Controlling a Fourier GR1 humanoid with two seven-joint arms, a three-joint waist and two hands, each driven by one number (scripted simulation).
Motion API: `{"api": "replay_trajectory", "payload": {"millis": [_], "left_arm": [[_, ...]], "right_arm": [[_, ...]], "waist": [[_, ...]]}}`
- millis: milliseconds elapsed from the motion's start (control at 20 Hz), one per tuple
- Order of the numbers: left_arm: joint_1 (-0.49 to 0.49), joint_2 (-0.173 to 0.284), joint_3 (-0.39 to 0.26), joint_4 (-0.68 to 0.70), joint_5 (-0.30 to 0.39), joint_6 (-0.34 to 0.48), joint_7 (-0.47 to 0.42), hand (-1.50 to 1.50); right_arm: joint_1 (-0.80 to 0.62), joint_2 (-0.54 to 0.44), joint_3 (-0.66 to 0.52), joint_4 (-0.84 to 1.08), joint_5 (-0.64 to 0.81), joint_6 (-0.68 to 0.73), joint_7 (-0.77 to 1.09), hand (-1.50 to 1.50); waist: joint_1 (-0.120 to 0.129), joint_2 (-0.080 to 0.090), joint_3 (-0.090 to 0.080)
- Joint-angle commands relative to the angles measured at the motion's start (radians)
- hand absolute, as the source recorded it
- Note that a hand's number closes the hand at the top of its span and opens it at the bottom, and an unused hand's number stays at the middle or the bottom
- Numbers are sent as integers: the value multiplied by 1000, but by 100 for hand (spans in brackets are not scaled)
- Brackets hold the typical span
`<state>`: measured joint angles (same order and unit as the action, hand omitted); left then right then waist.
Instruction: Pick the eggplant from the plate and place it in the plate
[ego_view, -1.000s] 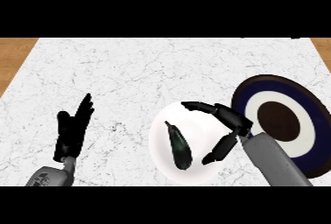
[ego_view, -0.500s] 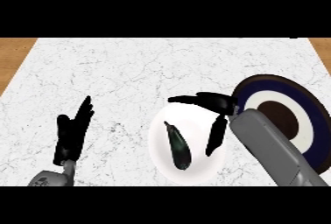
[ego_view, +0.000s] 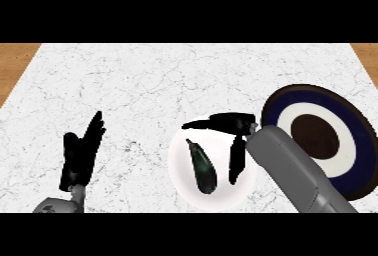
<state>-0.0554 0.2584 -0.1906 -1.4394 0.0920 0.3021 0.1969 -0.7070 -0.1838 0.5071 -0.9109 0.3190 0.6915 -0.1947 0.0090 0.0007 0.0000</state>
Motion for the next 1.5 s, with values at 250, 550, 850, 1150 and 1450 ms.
{"api": "replay_trajectory", "payload": {"millis": [250,550,850,1150,1450], "left_arm": [[-54,-36,68,74,-19,-55,-4,0],[25,-44,78,33,-44,-87,-32,0],[74,-34,82,-120,-61,-83,72,0],[17,-72,104,15,-72,-102,-7,0],[15,-77,110,-50,-88,-105,57,0]], "right_arm": [[0,67,-39,100,158,9,-107,-150],[-17,120,-97,102,208,51,-55,-150],[64,124,-70,158,308,-41,-166,-150],[9,182,-38,174,321,-78,-150,150],[18,182,-68,261,396,-211,-287,150]], "waist": [[-4,1,0],[-3,0,0],[0,0,0],[3,2,0],[4,2,0]]}}
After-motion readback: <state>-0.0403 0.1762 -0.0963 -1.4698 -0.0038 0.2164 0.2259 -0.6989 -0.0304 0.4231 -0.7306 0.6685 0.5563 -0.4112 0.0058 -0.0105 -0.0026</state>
